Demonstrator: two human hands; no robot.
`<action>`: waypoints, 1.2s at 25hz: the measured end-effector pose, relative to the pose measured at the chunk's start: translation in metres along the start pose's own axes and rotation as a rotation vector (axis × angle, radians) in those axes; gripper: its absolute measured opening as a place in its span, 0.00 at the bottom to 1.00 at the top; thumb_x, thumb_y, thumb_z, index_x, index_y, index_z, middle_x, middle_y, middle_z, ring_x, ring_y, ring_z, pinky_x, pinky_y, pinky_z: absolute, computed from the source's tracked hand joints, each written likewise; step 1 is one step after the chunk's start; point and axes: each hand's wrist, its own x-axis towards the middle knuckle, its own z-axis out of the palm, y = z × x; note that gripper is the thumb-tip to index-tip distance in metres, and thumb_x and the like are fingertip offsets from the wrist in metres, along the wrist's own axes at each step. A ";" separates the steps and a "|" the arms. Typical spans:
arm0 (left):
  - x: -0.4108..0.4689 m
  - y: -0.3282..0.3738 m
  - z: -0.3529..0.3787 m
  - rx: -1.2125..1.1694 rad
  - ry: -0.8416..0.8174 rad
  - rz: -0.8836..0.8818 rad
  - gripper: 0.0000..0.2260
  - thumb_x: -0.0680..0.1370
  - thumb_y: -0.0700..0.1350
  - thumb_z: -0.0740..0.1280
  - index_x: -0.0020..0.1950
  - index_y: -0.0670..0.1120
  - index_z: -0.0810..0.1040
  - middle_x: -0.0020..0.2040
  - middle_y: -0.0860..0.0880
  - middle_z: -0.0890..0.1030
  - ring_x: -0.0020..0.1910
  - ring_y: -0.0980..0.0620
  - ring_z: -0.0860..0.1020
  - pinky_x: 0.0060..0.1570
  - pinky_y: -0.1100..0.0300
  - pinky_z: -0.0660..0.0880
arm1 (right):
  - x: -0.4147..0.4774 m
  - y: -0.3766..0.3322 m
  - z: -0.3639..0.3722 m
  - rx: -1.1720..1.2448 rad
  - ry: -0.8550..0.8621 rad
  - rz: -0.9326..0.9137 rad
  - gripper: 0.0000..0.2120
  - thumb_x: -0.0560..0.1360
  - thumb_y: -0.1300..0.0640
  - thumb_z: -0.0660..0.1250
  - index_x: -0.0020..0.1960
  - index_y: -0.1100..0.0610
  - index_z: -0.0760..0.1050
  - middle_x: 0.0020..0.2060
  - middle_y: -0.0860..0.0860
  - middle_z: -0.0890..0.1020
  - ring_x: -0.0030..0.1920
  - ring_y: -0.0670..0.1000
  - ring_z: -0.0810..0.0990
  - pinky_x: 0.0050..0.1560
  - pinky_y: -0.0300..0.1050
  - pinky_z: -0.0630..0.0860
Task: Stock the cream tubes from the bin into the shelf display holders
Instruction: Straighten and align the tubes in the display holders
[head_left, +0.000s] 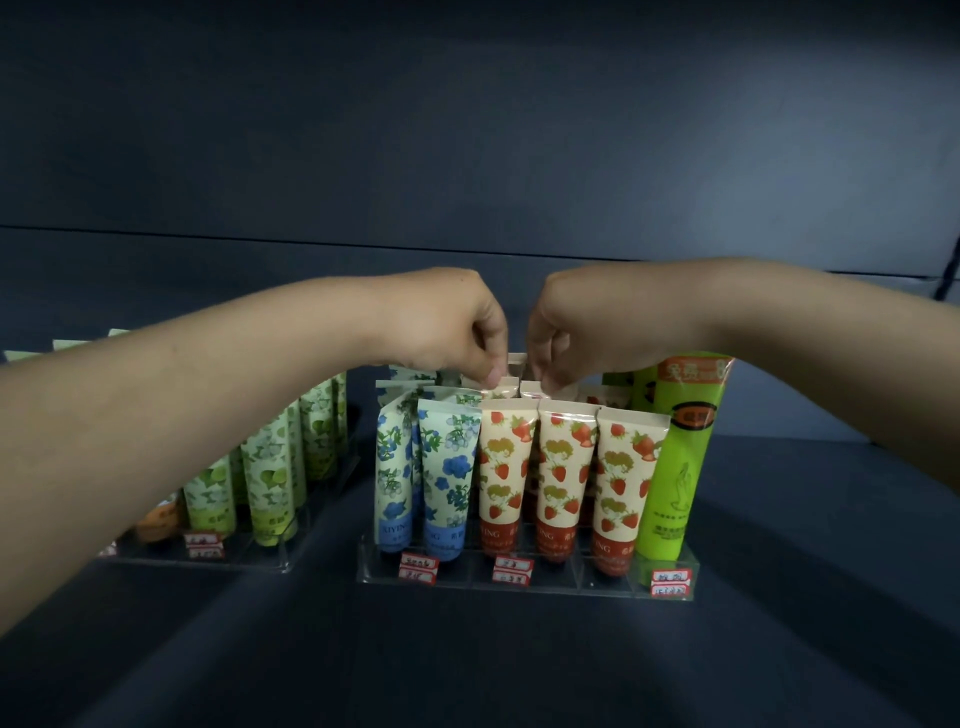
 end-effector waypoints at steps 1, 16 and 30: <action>0.000 0.000 0.000 0.003 0.003 -0.002 0.04 0.71 0.47 0.72 0.37 0.54 0.81 0.30 0.61 0.79 0.31 0.66 0.75 0.32 0.74 0.67 | 0.000 0.000 0.000 -0.001 0.001 0.001 0.04 0.73 0.54 0.69 0.46 0.53 0.81 0.31 0.38 0.74 0.32 0.39 0.72 0.29 0.26 0.66; -0.003 0.005 -0.001 -0.020 0.024 0.002 0.01 0.72 0.47 0.72 0.41 0.51 0.83 0.32 0.63 0.79 0.39 0.62 0.78 0.47 0.62 0.74 | -0.005 0.001 0.002 0.008 -0.014 0.039 0.08 0.74 0.52 0.68 0.51 0.53 0.80 0.35 0.39 0.76 0.34 0.40 0.73 0.35 0.31 0.68; -0.005 0.005 0.001 0.000 0.016 -0.002 0.03 0.72 0.45 0.72 0.39 0.53 0.83 0.28 0.69 0.77 0.35 0.65 0.76 0.40 0.64 0.72 | -0.003 0.000 0.004 0.026 0.009 0.033 0.06 0.73 0.54 0.69 0.49 0.53 0.80 0.33 0.39 0.75 0.33 0.39 0.72 0.35 0.32 0.68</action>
